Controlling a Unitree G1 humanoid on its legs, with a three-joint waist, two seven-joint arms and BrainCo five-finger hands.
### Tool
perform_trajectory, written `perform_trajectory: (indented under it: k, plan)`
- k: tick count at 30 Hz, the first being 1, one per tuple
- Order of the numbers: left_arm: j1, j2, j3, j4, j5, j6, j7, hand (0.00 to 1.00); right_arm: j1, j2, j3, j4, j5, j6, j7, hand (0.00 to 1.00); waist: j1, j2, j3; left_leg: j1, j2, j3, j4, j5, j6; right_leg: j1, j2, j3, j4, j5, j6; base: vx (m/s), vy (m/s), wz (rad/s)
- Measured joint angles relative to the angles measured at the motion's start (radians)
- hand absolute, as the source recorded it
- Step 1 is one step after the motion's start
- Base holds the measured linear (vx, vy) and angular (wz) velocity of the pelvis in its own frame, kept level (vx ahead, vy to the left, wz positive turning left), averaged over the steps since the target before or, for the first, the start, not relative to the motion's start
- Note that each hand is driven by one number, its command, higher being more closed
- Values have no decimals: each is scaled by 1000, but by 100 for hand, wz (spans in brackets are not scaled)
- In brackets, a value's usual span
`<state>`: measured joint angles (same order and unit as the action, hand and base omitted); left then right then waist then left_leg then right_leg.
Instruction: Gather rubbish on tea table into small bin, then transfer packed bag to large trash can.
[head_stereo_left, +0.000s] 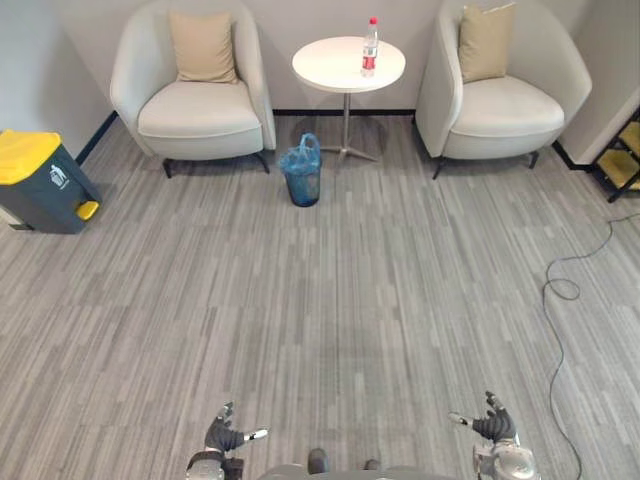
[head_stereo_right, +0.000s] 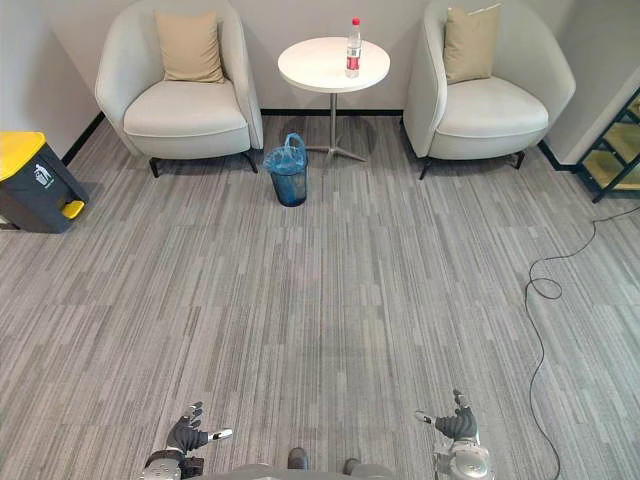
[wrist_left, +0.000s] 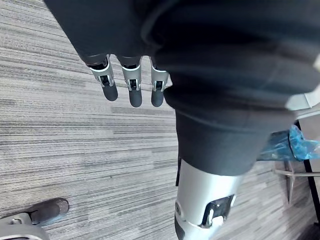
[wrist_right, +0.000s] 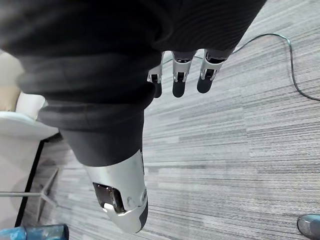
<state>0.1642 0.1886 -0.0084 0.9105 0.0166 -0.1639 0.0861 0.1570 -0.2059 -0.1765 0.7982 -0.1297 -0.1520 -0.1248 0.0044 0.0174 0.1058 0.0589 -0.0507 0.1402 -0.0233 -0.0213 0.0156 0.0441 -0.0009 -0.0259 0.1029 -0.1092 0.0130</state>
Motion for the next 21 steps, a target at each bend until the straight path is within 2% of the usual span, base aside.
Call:
perform_trajectory:
  k: [3, 13, 15, 21]
  plan:
    - [18, 2, 18, -15, 7, 0, 0, 0, 6, -17, 22, -25, -32, 0, 1, 0, -17, -1, 2, 10, 0, -1, -4, -1, 0, 3, 0, 0, 0, -3, -4, -43, -9, 1]
    - [36, 2, 19, -40, 24, 1, 0, 0, 42, -21, 38, -73, -40, -6, 15, 0, -17, -1, 4, -5, 7, 26, -11, -7, -3, -34, 7, 21, 19, -2, -7, -43, 2, -7]
    - [33, 2, 19, -43, 24, 1, 2, 0, 38, -21, 37, -78, -37, -5, 14, 0, -17, 0, 5, -24, 12, 38, 2, -16, 11, -53, 12, 31, 24, -2, -7, 17, -6, -20]
    - [29, -1, 26, -107, 14, 2, 11, 0, -7, -17, 29, -80, 15, 2, -7, 0, -13, -1, 27, -106, 38, 97, 115, -87, 11, -112, 27, 91, 40, -2, -8, 62, -1, -31]
